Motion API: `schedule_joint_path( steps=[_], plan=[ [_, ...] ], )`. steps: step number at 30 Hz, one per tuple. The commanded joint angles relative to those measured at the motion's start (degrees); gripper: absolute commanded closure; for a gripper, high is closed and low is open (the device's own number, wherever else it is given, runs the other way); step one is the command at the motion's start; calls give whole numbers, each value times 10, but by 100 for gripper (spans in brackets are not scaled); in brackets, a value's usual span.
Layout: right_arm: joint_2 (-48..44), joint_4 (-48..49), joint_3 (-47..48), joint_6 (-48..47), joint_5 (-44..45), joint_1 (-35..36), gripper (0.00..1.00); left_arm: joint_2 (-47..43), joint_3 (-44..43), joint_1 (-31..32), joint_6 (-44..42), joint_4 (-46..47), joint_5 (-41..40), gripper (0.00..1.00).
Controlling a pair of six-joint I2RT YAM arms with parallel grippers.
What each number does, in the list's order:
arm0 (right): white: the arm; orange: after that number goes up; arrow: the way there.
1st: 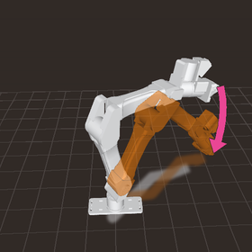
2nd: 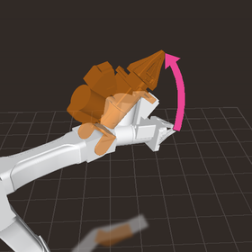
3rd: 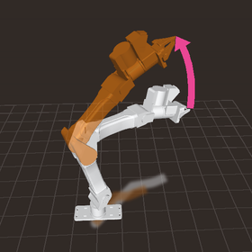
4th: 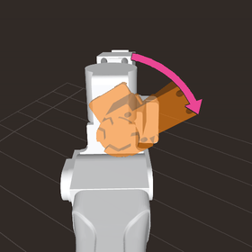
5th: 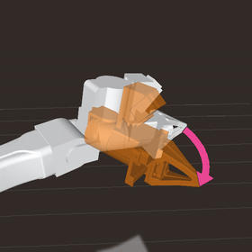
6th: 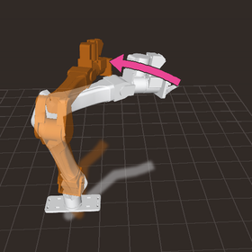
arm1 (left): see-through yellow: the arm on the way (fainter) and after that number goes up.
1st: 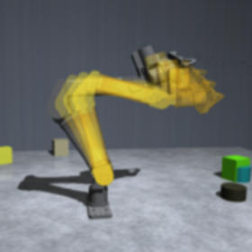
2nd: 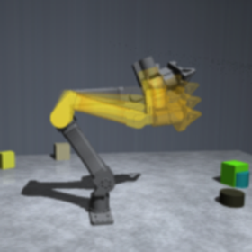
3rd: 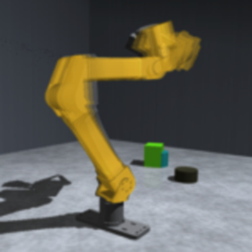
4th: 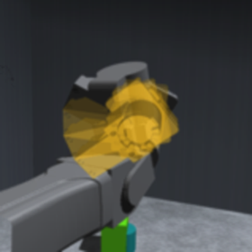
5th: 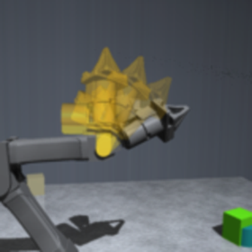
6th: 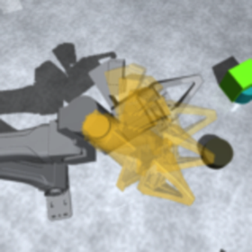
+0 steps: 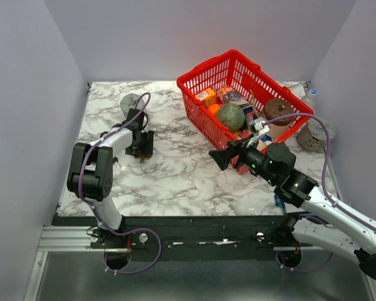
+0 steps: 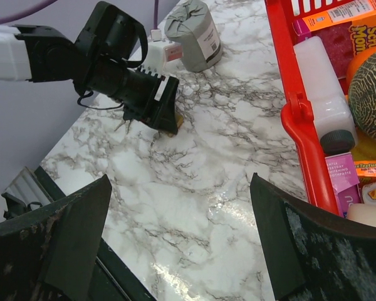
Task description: Unlock with the key
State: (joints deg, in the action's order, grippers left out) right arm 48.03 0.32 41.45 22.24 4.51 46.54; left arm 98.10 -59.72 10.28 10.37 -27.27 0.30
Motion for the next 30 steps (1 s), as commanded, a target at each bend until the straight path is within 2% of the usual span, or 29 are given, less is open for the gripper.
schedule_joint_path(
  steps=[1, 13, 16, 17, 19, 20, 22, 26, 30],
  plan=[
    [-12, 3, -8, -2, 1, 1, 0, 38, -57, -21, -21, -23, 18, 100],
    [-17, -2, -12, -4, 7, 2, 0, 81, -102, -39, -40, -37, 12, 100],
    [-18, -1, -14, -4, 9, 1, 0, 79, -101, -38, -33, -35, 17, 87],
    [-19, -1, -15, -4, 9, 1, 0, 75, -100, -39, -33, -34, 11, 77],
    [-18, -1, -15, -4, 9, 1, 0, 71, -96, -39, -29, -29, 8, 66],
    [-19, -2, -15, -4, 9, 1, 0, 66, -95, -39, -27, -25, 9, 54],
    [-17, -1, -16, -3, 8, 1, 0, 60, -92, -39, -25, -21, 8, 43],
    [-18, -1, -17, 0, 8, 1, 0, 35, -82, -38, -23, -5, 8, 15],
    [-18, -1, -17, 2, 9, 1, 0, 9, -72, -38, -24, 12, 14, 1]
  ],
)
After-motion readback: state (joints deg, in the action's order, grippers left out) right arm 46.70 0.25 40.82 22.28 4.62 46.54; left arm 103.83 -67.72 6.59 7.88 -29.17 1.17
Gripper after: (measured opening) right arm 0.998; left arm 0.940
